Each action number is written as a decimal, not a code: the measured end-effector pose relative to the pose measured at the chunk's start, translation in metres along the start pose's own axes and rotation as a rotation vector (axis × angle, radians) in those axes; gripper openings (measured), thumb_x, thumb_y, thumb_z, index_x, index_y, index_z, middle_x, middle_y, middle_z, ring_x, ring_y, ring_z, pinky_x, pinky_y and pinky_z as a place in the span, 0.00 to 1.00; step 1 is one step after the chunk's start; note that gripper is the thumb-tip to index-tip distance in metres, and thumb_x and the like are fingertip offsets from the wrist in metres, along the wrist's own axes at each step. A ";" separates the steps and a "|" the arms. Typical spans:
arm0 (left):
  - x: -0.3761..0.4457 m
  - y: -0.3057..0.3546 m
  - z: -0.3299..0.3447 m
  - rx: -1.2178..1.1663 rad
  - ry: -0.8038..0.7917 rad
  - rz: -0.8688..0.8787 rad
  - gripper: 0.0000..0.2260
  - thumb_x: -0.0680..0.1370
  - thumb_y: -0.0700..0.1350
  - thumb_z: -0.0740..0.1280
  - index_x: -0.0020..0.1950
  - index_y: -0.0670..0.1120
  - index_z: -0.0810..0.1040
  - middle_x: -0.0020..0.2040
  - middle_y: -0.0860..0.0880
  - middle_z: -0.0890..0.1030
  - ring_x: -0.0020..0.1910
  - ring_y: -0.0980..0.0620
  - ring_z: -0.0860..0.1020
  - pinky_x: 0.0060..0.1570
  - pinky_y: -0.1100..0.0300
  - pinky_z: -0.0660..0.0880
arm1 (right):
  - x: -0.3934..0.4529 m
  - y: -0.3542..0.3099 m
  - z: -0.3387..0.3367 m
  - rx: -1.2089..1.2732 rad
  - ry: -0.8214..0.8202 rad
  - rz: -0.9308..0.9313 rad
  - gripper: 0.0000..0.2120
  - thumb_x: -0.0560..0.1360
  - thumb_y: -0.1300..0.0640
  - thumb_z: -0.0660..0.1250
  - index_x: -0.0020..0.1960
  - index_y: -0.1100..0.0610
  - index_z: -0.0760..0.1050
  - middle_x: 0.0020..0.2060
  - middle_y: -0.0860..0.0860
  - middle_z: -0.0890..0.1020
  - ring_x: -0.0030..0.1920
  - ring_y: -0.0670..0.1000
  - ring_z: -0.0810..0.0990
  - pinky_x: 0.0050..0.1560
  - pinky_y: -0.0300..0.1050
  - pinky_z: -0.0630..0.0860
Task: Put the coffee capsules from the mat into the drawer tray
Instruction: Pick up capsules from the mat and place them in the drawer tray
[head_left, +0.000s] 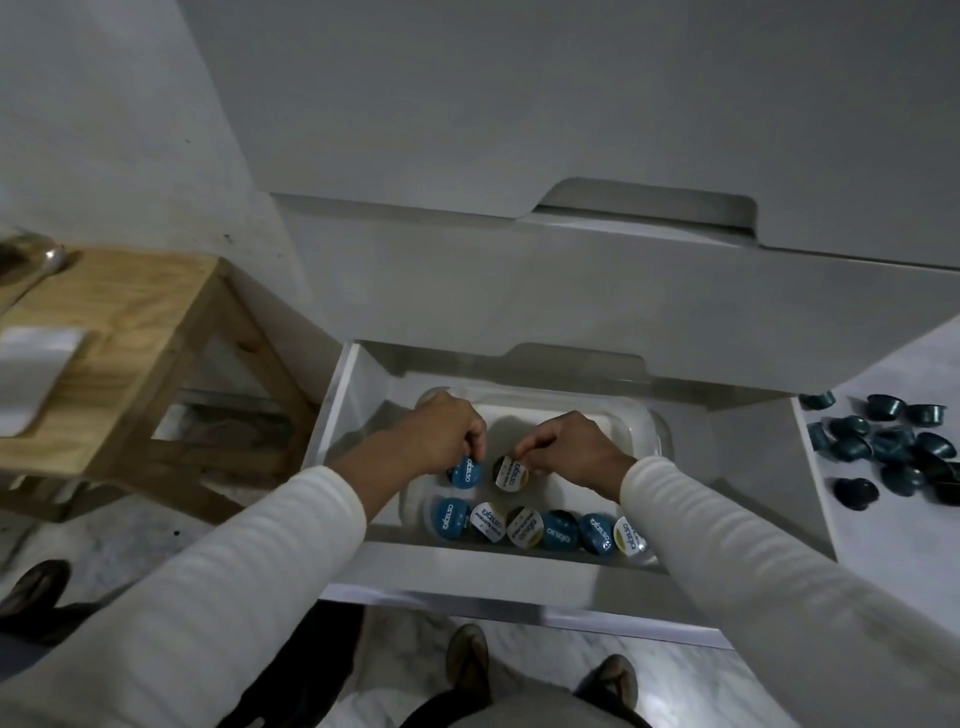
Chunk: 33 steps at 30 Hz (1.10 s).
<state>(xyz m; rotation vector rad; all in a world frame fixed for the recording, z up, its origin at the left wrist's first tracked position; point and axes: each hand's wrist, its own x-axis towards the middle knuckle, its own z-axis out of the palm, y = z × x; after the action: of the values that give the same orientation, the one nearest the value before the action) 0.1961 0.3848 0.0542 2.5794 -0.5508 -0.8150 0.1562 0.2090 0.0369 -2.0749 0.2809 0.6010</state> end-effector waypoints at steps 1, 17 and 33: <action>-0.001 0.000 0.000 0.009 0.006 0.002 0.11 0.74 0.33 0.64 0.44 0.45 0.84 0.47 0.48 0.84 0.48 0.53 0.80 0.49 0.65 0.74 | 0.001 0.000 0.002 0.001 -0.001 -0.003 0.07 0.69 0.67 0.69 0.42 0.59 0.83 0.38 0.53 0.83 0.38 0.49 0.78 0.46 0.41 0.79; -0.018 0.006 -0.002 0.097 0.025 0.008 0.09 0.76 0.35 0.64 0.51 0.45 0.82 0.56 0.46 0.78 0.45 0.54 0.75 0.48 0.65 0.72 | -0.004 -0.002 0.010 -0.003 -0.083 -0.047 0.09 0.69 0.68 0.70 0.38 0.54 0.79 0.40 0.53 0.82 0.40 0.50 0.80 0.49 0.44 0.81; -0.053 0.049 0.024 0.116 0.528 -0.042 0.21 0.80 0.42 0.58 0.72 0.43 0.60 0.70 0.45 0.67 0.69 0.50 0.66 0.66 0.60 0.65 | -0.058 -0.010 0.015 -0.627 0.391 -0.398 0.24 0.79 0.52 0.57 0.72 0.59 0.60 0.71 0.56 0.65 0.72 0.53 0.61 0.71 0.41 0.54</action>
<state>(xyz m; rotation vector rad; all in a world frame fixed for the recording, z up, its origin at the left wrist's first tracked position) 0.1294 0.3623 0.0825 2.7616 -0.3883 -0.0920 0.1066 0.2251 0.0677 -2.7528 -0.1268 0.0230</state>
